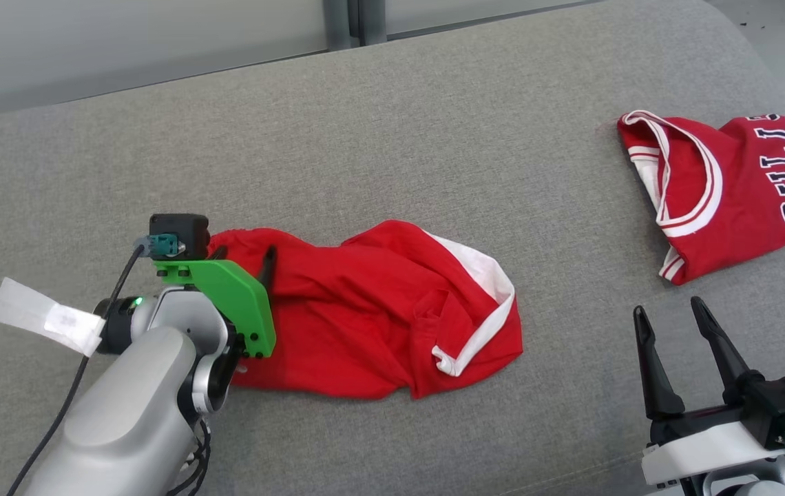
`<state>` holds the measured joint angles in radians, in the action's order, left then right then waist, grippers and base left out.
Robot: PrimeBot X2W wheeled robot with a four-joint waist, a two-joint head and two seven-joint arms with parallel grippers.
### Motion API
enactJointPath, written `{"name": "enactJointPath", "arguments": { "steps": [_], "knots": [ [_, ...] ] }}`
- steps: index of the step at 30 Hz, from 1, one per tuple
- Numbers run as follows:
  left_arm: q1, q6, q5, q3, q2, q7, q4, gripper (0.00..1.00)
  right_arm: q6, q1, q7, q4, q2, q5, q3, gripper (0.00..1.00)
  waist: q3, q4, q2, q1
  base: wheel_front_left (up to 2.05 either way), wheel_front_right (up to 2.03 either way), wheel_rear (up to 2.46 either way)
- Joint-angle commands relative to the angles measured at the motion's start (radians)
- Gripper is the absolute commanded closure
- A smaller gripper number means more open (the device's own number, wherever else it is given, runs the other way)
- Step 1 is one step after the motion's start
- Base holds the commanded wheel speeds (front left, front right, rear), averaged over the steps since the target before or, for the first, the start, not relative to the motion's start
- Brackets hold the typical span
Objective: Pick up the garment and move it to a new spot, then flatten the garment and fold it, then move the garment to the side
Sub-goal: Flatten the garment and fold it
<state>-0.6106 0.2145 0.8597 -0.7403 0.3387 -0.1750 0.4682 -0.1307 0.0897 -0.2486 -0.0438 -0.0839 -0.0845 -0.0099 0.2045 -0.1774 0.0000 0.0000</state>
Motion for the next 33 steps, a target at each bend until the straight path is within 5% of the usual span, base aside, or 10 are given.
{"name": "enactJointPath", "arguments": {
  "steps": [1, 7, 8, 9, 11, 21, 33],
  "knots": [
    [0.008, -0.004, -0.003, -0.004, 0.009, -0.011, 0.017, 0.00, 0.000, -0.012, -0.009, 0.005, 0.001, 0.010, -0.007, 0.00, -0.002, -0.013, 0.0000, 0.0000, 0.00, 0.00, 0.00],
    [0.081, -0.023, 0.006, -0.053, 0.030, -0.069, 0.047, 0.04, 0.000, 0.008, -0.018, 0.015, 0.010, 0.019, -0.039, 0.00, -0.017, 0.012, 0.0000, 0.0000, 0.00, 0.00, 0.00],
    [0.096, -0.027, 0.009, -0.056, 0.038, -0.073, 0.038, 0.20, 0.000, 0.010, -0.018, 0.014, 0.011, 0.019, -0.043, 0.00, -0.019, 0.017, 0.0000, 0.0000, 0.00, 0.00, 0.00],
    [0.109, -0.030, 0.006, -0.061, 0.047, -0.071, 0.023, 0.75, 0.000, 0.012, -0.017, 0.012, 0.012, 0.019, -0.050, 0.00, -0.020, 0.024, 0.0000, 0.0000, 0.00, 0.00, 0.00],
    [0.141, -0.032, -0.001, -0.067, 0.062, -0.055, -0.020, 1.00, 0.000, 0.013, -0.017, 0.006, 0.011, 0.020, -0.060, 0.00, -0.024, 0.037, 0.0000, 0.0000, 0.00, 0.00, 0.00],
    [0.294, 0.026, -0.006, -0.040, 0.133, 0.055, -0.276, 1.00, 0.000, 0.020, -0.017, -0.013, 0.005, 0.022, -0.069, 0.00, -0.011, 0.113, 0.0000, 0.0000, 0.00, 0.00, 0.00],
    [0.551, 0.161, 0.062, 0.038, 0.237, 0.121, -0.461, 1.00, 0.000, 0.019, -0.017, -0.015, -0.005, 0.020, -0.068, 0.00, 0.007, 0.144, 0.0000, 0.0000, 0.00, 0.00, 0.00]
  ]
}}
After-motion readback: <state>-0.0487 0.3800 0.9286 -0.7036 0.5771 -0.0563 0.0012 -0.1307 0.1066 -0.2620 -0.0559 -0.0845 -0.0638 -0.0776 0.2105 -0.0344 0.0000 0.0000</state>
